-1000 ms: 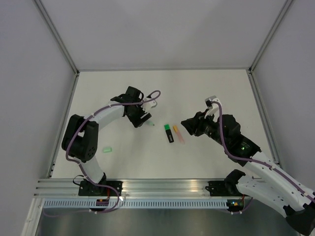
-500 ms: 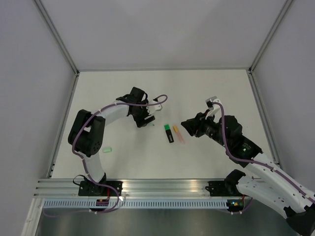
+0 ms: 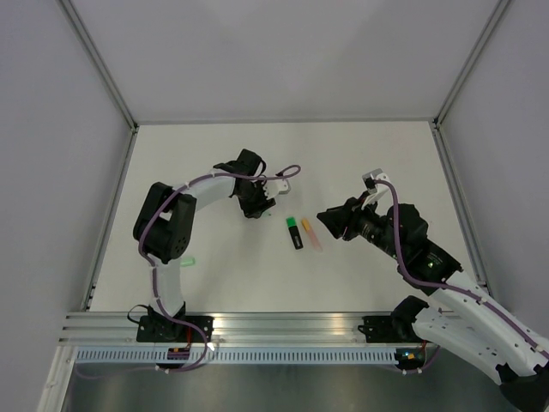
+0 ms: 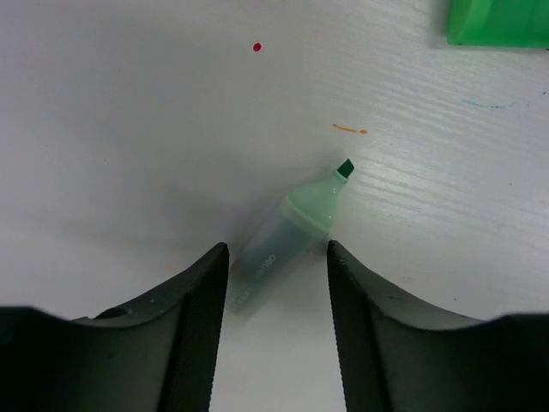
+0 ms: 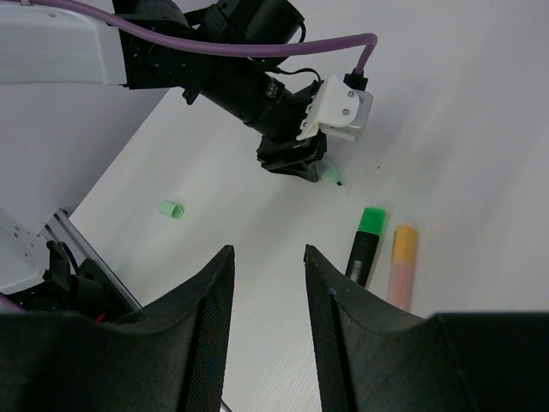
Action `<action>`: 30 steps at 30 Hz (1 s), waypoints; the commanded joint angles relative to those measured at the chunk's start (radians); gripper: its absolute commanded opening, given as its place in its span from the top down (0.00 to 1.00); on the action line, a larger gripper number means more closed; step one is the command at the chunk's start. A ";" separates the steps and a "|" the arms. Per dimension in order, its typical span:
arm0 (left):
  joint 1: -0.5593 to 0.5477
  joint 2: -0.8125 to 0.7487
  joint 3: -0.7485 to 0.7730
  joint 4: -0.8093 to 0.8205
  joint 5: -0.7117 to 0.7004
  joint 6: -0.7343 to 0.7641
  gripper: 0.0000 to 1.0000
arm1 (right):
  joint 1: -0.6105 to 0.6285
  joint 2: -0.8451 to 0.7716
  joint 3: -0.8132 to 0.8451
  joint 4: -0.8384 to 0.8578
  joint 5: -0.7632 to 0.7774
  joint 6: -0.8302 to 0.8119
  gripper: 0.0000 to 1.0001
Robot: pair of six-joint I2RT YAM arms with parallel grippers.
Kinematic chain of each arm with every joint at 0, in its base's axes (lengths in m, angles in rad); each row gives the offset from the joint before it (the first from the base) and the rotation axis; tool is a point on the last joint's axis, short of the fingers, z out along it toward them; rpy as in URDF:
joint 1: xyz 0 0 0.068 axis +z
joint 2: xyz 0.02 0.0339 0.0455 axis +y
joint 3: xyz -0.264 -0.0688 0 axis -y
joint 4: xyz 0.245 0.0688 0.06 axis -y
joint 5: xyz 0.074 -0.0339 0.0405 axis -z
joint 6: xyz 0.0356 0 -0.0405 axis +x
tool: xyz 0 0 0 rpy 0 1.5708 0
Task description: Insert the pens into the pen caps
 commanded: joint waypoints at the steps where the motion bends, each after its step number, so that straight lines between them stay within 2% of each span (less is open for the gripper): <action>1: -0.008 0.065 0.064 -0.149 0.026 0.021 0.47 | -0.004 -0.018 0.001 0.003 -0.014 -0.004 0.56; 13: -0.017 0.022 -0.016 -0.203 0.016 -0.039 0.67 | -0.004 -0.004 -0.006 0.019 -0.024 0.003 0.55; 17: -0.018 0.048 -0.012 -0.198 -0.044 -0.112 0.80 | -0.004 -0.003 -0.009 0.023 -0.024 0.003 0.55; 23: -0.018 0.067 -0.002 -0.201 0.009 -0.197 0.98 | -0.004 0.019 -0.014 0.035 -0.023 0.005 0.55; 30: -0.018 0.038 0.013 -0.200 0.109 -0.309 0.98 | -0.004 0.045 -0.032 0.081 -0.047 -0.010 0.53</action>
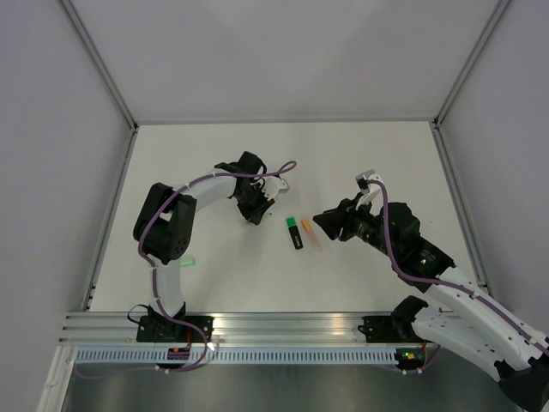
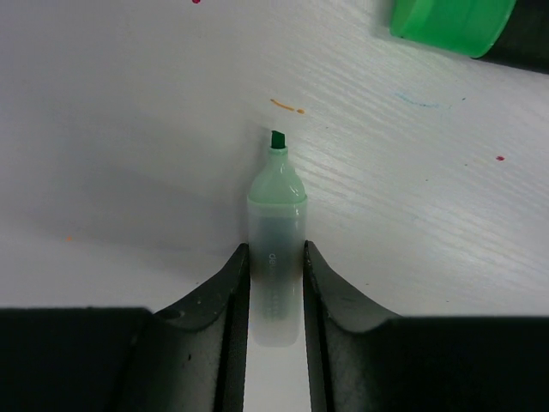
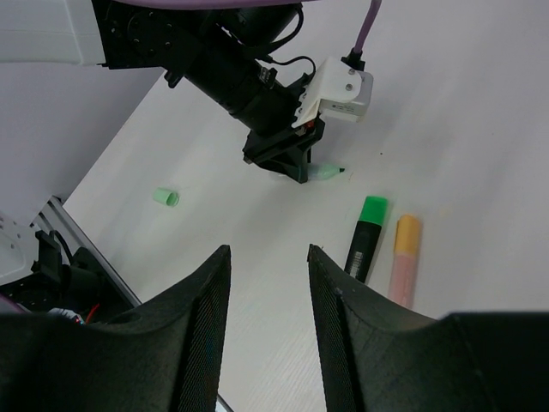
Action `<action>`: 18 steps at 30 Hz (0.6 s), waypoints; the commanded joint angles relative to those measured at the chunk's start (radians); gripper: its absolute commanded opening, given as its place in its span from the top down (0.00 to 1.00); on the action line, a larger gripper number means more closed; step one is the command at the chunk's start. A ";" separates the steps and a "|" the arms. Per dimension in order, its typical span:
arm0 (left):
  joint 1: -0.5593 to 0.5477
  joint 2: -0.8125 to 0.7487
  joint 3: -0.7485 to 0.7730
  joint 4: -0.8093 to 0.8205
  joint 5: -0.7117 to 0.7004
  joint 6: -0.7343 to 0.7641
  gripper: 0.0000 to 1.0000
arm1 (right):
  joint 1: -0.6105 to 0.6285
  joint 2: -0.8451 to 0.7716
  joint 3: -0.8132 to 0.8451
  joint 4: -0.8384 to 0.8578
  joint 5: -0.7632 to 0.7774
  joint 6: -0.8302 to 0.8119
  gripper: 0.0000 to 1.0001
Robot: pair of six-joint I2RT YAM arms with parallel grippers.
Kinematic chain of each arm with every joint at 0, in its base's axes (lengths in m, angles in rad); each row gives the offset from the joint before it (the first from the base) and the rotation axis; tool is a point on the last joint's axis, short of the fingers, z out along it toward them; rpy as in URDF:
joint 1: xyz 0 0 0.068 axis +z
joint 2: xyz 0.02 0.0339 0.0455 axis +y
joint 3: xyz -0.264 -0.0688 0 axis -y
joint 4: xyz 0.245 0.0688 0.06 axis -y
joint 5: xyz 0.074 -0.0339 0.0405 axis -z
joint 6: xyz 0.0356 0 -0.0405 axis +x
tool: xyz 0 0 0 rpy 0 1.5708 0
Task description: Insert the pens into the pen caps
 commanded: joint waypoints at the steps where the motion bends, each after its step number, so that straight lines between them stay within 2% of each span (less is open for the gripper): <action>1: -0.004 0.010 -0.026 -0.059 0.100 -0.126 0.98 | -0.004 0.013 -0.025 0.078 -0.034 -0.014 0.52; 8: -0.004 -0.157 -0.088 0.072 0.231 -0.311 0.98 | -0.004 0.087 -0.064 0.183 -0.033 -0.023 0.42; 12: -0.004 -0.258 -0.150 0.158 0.289 -0.414 0.98 | -0.004 0.143 -0.093 0.252 -0.042 -0.004 0.31; 18: -0.004 -0.448 -0.268 0.378 0.320 -0.647 0.98 | -0.003 0.217 -0.145 0.380 -0.062 0.032 0.28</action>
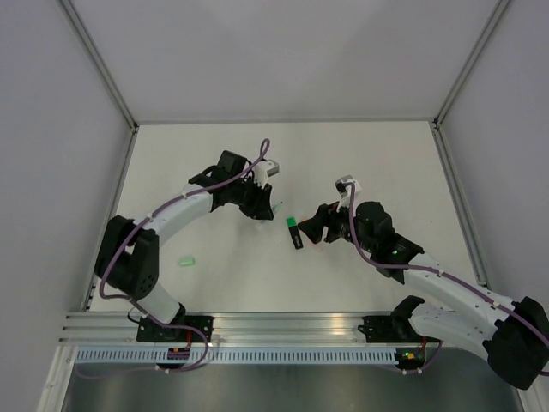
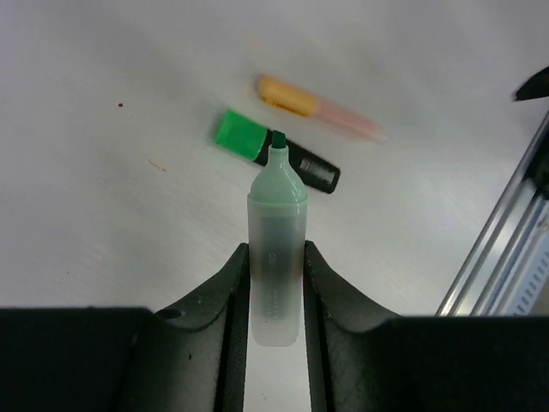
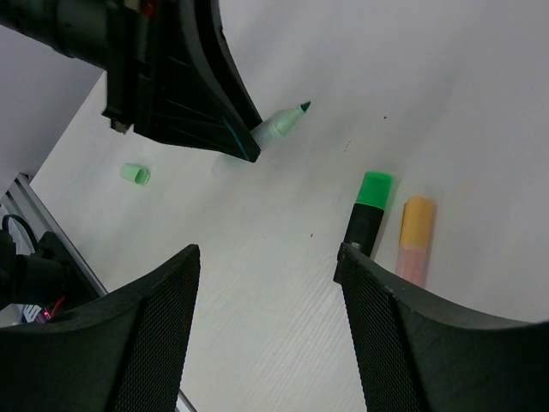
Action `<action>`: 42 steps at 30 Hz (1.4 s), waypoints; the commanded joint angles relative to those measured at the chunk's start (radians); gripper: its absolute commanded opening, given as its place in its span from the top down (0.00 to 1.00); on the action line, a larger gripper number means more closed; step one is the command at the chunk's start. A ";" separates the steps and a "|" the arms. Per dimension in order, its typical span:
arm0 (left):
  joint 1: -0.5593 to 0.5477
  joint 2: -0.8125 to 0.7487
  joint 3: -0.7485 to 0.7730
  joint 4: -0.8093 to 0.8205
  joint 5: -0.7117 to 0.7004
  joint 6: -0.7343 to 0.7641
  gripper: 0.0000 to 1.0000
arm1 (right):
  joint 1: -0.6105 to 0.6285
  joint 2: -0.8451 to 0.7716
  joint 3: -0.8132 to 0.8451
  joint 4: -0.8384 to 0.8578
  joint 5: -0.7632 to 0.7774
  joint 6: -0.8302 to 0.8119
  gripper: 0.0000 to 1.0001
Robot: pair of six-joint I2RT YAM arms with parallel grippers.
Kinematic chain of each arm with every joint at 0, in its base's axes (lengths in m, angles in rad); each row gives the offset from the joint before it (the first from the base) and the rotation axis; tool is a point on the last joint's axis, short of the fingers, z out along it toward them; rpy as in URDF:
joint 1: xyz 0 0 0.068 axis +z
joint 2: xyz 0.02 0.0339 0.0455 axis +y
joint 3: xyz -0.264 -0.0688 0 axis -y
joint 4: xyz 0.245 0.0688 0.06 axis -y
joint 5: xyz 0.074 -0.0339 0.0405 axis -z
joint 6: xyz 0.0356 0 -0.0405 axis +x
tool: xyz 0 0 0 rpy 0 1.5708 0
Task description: Insert the pens into the pen caps
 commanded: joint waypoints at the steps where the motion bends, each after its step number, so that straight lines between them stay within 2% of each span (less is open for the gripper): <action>1: -0.003 -0.141 -0.087 0.291 0.067 -0.285 0.98 | -0.003 0.011 -0.035 0.154 -0.031 0.034 0.28; 2: -0.002 -0.174 -0.156 0.359 0.076 -0.333 0.98 | -0.003 0.009 -0.055 0.202 -0.034 0.039 0.28; 3: -0.003 -0.234 -0.190 0.432 0.081 -0.442 0.98 | -0.003 0.006 -0.064 0.225 -0.035 0.055 0.28; 4: -0.003 -0.260 -0.225 0.574 0.076 -0.496 0.98 | -0.003 0.006 -0.073 0.265 -0.040 0.062 0.28; 6: -0.006 -0.314 -0.298 0.670 0.052 -0.629 0.98 | 0.002 0.000 -0.096 0.306 -0.054 0.074 0.28; 9: -0.018 -0.336 -0.339 0.763 0.042 -0.714 0.98 | 0.022 -0.008 -0.118 0.368 -0.046 0.085 0.28; 13: -0.071 -0.371 -0.368 0.806 -0.025 -0.734 0.98 | 0.081 0.009 -0.121 0.398 -0.002 0.074 0.28; 19: -0.150 -0.382 -0.402 0.861 -0.125 -0.760 0.98 | 0.187 0.058 -0.077 0.353 0.116 0.023 0.28; 27: -0.247 -0.393 -0.419 0.881 -0.220 -0.766 0.98 | 0.217 0.092 -0.037 0.285 0.276 -0.001 0.31; 33: -0.314 -0.419 -0.447 0.892 -0.277 -0.785 0.98 | 0.221 0.083 -0.032 0.267 0.310 -0.006 0.48; 34: -0.318 -0.431 -0.453 0.896 -0.280 -0.792 0.98 | 0.221 0.081 -0.032 0.263 0.313 -0.006 0.64; 35: -0.318 -0.440 -0.466 0.907 -0.280 -0.797 0.98 | 0.223 0.080 -0.035 0.263 0.322 -0.004 0.72; 37: -0.318 -0.478 -0.485 0.909 -0.304 -0.806 0.98 | 0.223 0.074 -0.035 0.260 0.324 -0.003 0.89; 39: -0.318 -0.506 -0.496 0.930 -0.294 -0.782 0.97 | 0.223 0.067 -0.035 0.257 0.299 -0.003 0.99; 42: -0.318 -0.551 -0.508 0.981 -0.216 -0.710 0.72 | 0.223 0.049 -0.026 0.245 0.243 -0.004 1.00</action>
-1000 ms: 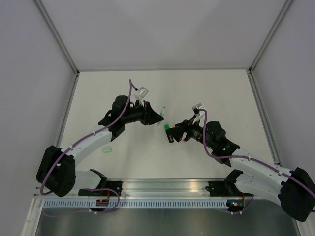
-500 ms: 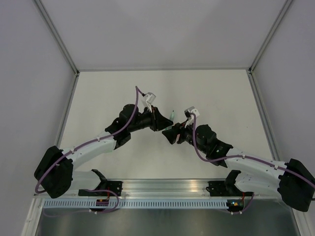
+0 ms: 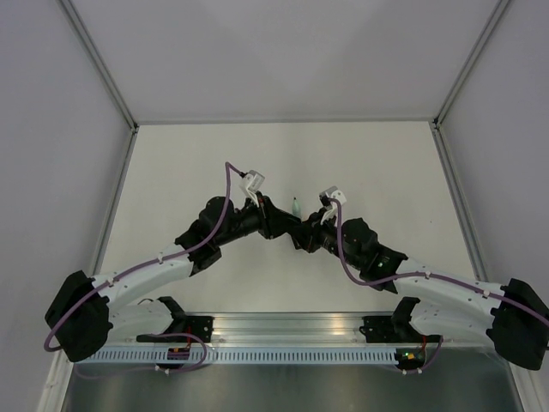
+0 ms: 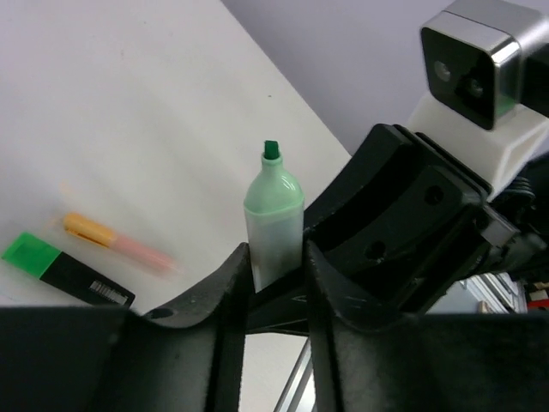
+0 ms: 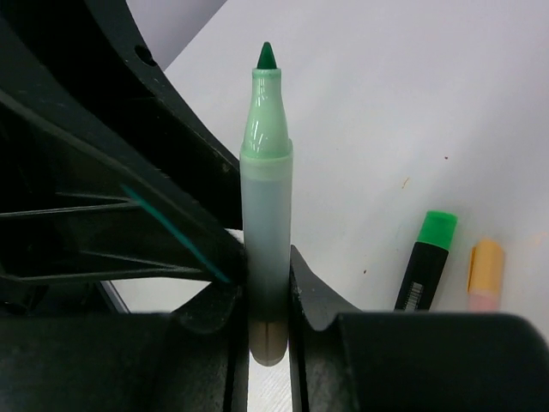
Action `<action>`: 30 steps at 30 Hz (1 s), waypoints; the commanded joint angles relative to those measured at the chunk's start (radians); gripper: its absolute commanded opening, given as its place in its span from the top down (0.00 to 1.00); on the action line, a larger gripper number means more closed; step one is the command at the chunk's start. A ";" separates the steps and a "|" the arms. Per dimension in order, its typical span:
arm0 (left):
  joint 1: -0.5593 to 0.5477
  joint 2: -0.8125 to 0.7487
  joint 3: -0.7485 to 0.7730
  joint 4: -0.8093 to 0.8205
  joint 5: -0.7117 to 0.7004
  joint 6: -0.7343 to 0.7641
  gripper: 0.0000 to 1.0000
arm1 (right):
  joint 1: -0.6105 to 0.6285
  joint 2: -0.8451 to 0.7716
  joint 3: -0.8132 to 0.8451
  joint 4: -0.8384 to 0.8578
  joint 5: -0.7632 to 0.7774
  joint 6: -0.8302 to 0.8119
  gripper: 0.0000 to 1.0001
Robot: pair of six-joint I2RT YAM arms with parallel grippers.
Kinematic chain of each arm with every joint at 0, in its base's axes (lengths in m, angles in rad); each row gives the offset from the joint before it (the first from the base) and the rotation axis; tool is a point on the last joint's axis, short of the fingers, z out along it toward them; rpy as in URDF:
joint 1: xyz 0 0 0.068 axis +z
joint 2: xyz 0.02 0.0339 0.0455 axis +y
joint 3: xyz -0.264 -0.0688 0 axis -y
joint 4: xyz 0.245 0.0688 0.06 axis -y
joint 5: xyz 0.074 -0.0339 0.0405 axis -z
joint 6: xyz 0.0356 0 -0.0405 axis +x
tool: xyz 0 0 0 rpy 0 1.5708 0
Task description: Insert the pens into the pen caps
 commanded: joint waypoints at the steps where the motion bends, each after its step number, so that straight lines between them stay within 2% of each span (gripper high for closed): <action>1: -0.009 -0.081 -0.001 0.114 0.080 0.063 0.60 | -0.014 -0.036 0.035 -0.005 -0.016 -0.003 1.00; 3: -0.011 -0.107 0.002 0.109 0.131 0.109 0.51 | -0.013 -0.067 0.032 -0.005 -0.057 0.002 1.00; 5: -0.009 -0.127 -0.007 0.111 0.143 0.125 0.46 | -0.014 -0.092 0.034 -0.003 -0.135 0.000 1.00; 12: -0.009 -0.211 -0.054 0.140 0.149 0.179 0.40 | -0.014 -0.128 0.011 0.082 -0.330 0.028 1.00; 22: -0.009 -0.218 -0.064 0.134 0.174 0.205 0.39 | -0.013 -0.145 -0.024 0.182 -0.444 0.071 1.00; 25: -0.009 -0.213 -0.080 0.192 0.204 0.197 0.39 | -0.014 -0.147 -0.035 0.216 -0.473 0.080 1.00; 28: -0.009 -0.198 -0.106 0.289 0.272 0.159 0.41 | -0.014 -0.142 -0.043 0.247 -0.490 0.089 1.00; 30: -0.009 -0.179 -0.125 0.380 0.329 0.137 0.51 | -0.013 -0.136 -0.041 0.253 -0.501 0.092 1.00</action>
